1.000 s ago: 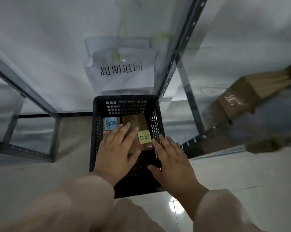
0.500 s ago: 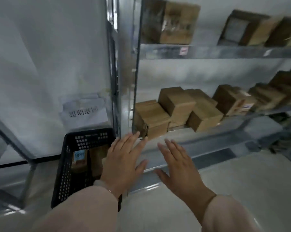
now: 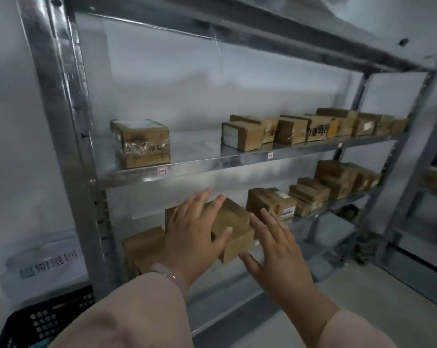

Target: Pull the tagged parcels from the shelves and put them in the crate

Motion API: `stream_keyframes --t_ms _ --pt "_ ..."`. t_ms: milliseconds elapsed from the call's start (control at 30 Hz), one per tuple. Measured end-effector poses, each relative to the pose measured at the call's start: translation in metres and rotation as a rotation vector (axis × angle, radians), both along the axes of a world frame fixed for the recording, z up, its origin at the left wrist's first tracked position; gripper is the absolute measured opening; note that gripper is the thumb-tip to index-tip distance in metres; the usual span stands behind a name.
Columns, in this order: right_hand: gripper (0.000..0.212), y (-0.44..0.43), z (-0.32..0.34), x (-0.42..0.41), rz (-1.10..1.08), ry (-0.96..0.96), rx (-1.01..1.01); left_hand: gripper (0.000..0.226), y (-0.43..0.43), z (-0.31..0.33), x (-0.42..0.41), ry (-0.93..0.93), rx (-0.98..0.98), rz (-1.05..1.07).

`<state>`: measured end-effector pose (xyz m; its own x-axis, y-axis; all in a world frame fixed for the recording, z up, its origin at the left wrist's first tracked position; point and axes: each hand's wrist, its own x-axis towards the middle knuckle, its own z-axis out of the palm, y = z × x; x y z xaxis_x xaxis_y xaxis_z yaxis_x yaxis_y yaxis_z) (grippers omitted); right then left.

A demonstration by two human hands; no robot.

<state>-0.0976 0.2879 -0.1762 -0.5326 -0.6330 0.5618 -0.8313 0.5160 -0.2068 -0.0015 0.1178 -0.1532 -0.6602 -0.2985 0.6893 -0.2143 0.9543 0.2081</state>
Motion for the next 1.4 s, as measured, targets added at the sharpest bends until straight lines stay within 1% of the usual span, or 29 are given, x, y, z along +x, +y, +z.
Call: stream_keyframes --t_ms 100,233,400,533,633,800,933,1100,1133,1200,1300,1333,1400 --pt "0.076 -0.006 0.010 -0.028 -0.001 0.016 0.011 0.066 -0.011 0.018 -0.035 0.059 0.047 -0.022" --pt "0.076 -0.027 0.039 -0.078 -0.029 0.024 -0.012 0.066 -0.027 0.040 -0.085 0.108 0.060 -0.056" --pt "0.076 -0.064 0.076 -0.134 -0.046 0.036 -0.077 0.065 -0.053 0.059 -0.138 0.140 0.084 -0.097" --pt "0.075 -0.087 0.091 -0.174 -0.026 0.036 -0.130 0.064 -0.072 0.079 -0.180 0.142 0.068 -0.127" --pt "0.075 -0.098 0.094 -0.201 -0.018 -0.027 -0.142 0.064 -0.081 0.089 -0.206 0.129 0.116 -0.153" --pt "0.072 -0.115 0.118 -0.248 0.041 -0.204 -0.294 0.062 -0.089 0.094 -0.238 0.119 0.182 -0.158" --pt "0.067 -0.133 0.133 -0.283 0.078 -0.299 -0.327 0.063 -0.091 0.099 -0.257 0.115 0.256 -0.129" --pt "0.066 -0.148 0.136 -0.310 0.178 -0.376 -0.331 0.071 -0.095 0.106 -0.280 0.071 0.506 -0.080" --pt "0.067 -0.151 0.138 -0.314 0.210 -0.394 -0.325 0.071 -0.095 0.107 -0.284 0.088 0.572 -0.099" --pt "0.074 -0.157 0.140 -0.319 0.266 -0.436 -0.305 0.067 -0.090 0.108 -0.291 0.184 0.688 -0.164" --pt "0.086 -0.164 0.144 -0.322 0.297 -0.495 -0.300 0.056 -0.083 0.109 -0.296 0.330 0.757 -0.214" --pt "0.086 -0.165 0.145 -0.322 0.312 -0.521 -0.333 0.053 -0.082 0.109 -0.296 0.364 0.760 -0.225" --pt "0.076 -0.169 0.145 -0.323 0.346 -0.579 -0.421 0.048 -0.080 0.111 -0.294 0.424 0.761 -0.253"
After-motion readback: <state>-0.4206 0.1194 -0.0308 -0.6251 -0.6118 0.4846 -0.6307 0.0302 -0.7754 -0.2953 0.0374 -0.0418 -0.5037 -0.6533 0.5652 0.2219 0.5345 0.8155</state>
